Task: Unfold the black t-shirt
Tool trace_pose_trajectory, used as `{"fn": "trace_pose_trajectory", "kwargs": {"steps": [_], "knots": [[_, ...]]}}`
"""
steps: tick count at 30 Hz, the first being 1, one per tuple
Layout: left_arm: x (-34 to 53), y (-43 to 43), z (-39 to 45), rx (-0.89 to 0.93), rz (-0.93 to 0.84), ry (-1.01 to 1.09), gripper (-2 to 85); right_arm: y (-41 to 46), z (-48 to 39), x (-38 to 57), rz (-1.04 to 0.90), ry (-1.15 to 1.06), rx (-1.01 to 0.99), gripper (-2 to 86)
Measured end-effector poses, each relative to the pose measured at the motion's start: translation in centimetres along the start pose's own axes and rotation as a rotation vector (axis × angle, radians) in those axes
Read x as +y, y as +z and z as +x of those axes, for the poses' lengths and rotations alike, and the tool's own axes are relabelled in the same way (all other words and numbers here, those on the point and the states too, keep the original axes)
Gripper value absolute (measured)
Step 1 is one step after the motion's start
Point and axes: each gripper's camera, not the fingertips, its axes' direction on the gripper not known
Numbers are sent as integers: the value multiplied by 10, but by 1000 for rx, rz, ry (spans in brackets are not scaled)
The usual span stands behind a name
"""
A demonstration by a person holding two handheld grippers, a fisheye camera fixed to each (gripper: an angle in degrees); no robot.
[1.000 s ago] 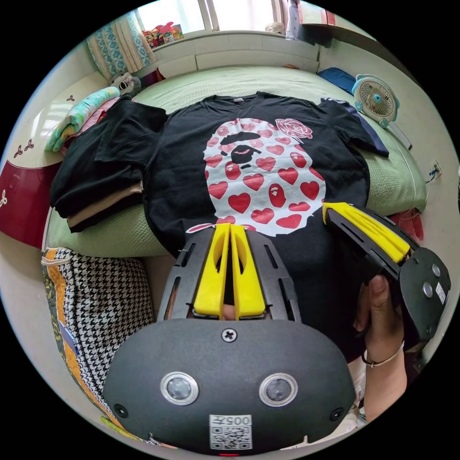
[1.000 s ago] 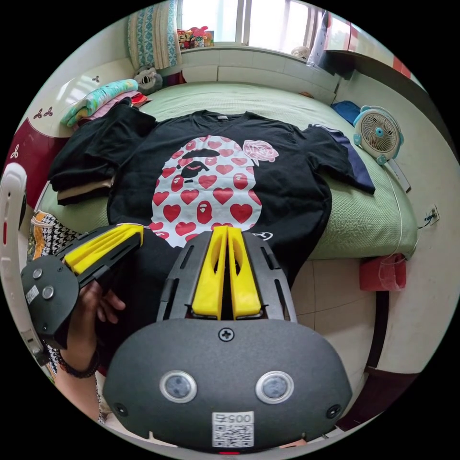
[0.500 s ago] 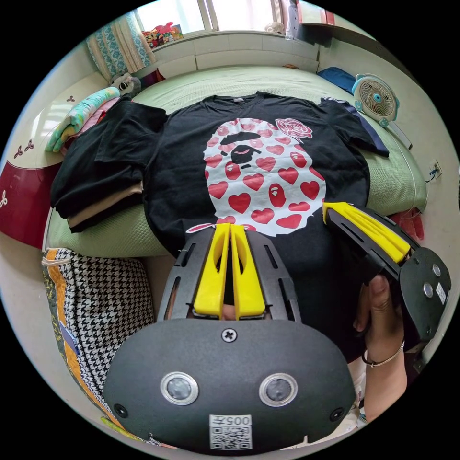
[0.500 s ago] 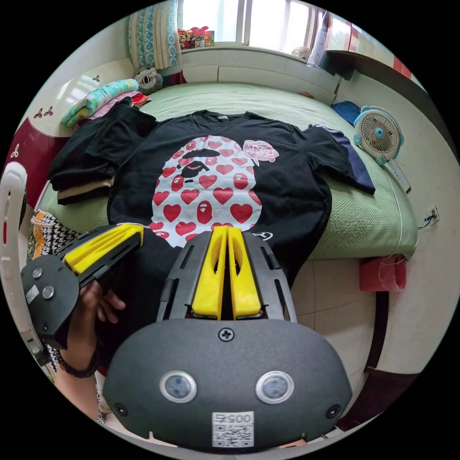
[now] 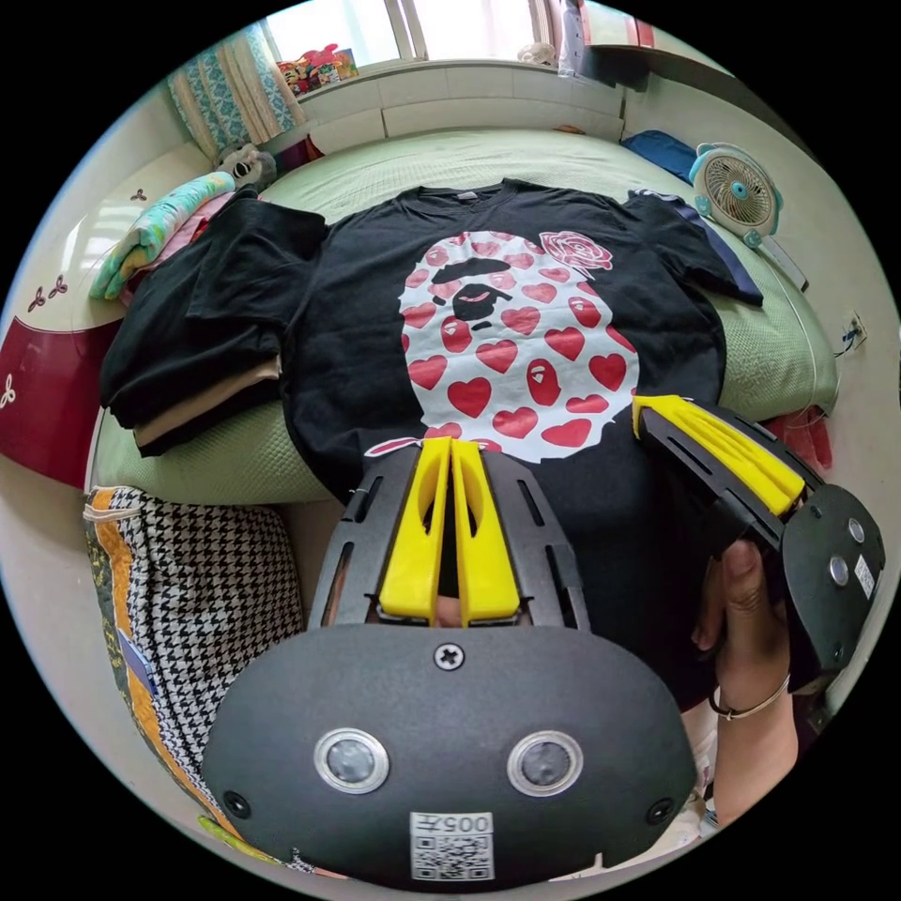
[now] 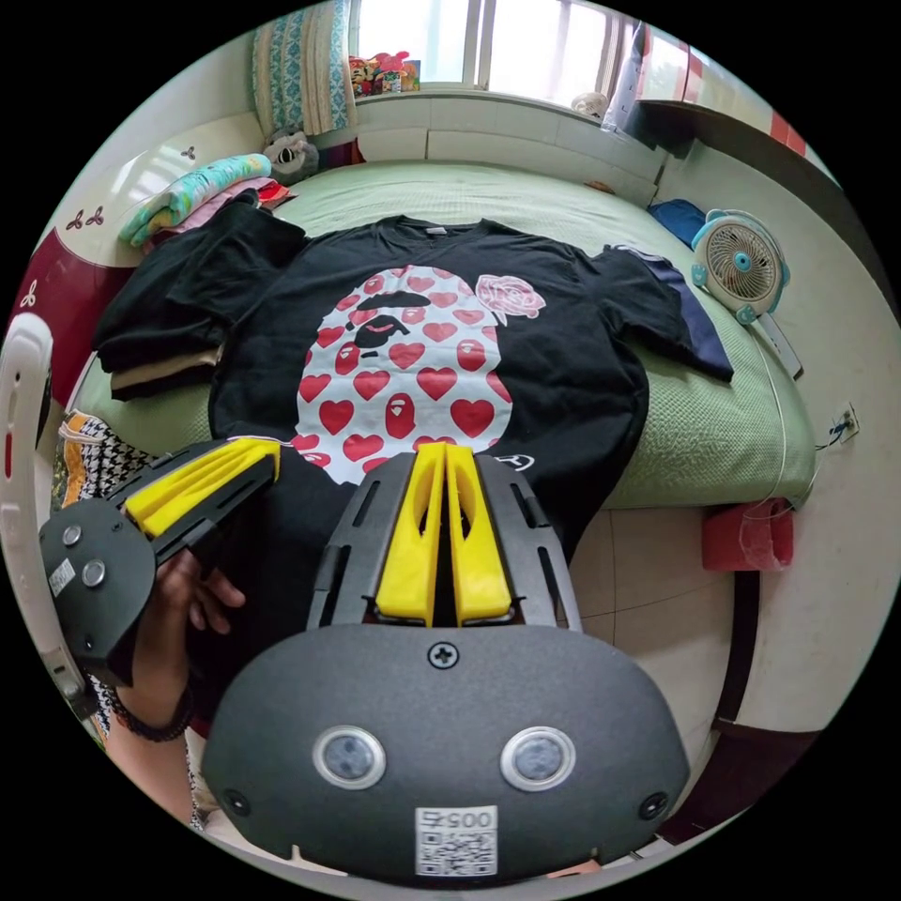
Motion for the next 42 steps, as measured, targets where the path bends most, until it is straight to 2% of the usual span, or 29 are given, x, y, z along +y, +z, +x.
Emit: {"fn": "trace_pose_trajectory", "kwargs": {"steps": [42], "knots": [[-12, -8, 8, -35, -2, 15, -6, 8, -2, -3, -1, -21, 39, -13]]}}
